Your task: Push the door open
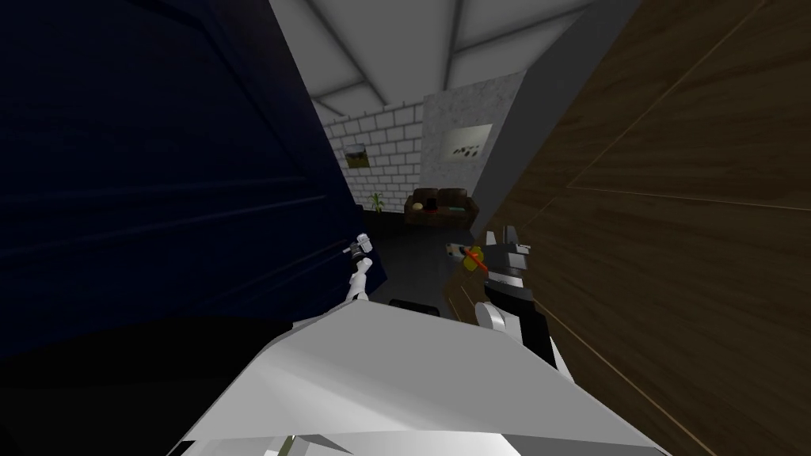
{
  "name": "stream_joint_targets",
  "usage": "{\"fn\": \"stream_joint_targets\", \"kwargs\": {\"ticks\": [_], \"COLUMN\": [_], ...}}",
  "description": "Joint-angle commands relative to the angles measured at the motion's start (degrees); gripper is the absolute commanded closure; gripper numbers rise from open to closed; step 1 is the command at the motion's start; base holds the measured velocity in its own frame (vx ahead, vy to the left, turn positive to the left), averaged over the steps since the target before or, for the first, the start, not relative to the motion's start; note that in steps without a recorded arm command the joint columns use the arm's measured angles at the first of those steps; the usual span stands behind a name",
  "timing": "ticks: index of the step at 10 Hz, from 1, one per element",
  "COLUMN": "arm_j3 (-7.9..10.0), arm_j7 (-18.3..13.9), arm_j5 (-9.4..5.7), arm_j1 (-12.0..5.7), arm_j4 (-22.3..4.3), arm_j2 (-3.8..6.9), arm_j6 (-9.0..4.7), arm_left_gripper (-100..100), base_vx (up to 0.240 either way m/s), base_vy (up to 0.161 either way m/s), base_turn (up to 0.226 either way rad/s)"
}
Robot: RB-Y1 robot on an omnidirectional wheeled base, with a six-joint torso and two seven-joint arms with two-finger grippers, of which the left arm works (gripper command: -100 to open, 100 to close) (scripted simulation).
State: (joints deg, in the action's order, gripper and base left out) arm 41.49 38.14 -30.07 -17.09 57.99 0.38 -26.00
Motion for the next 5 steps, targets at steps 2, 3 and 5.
{"fn": "stream_joint_targets", "kwargs": {"ticks": [2,3,5], "arm_j3": [1.62,1.62,3.66], "arm_j7": [1.6,1.6,4.3], "arm_j5": [-0.95,-0.95,-2.87], "arm_j1": [0.23,0.23,0.4], "arm_j4": [1.6,1.6,2.5], "arm_j2": [-0.12,-0.12,-1.85], "arm_j6": [-0.16,-0.16,-0.62], "arm_left_gripper": [100,100,100], "base_vx": [0.08,0.032,0.135], "base_vy": [-0.003,0.004,-0.007], "base_turn": [0.002,0.009,-0.029]}}
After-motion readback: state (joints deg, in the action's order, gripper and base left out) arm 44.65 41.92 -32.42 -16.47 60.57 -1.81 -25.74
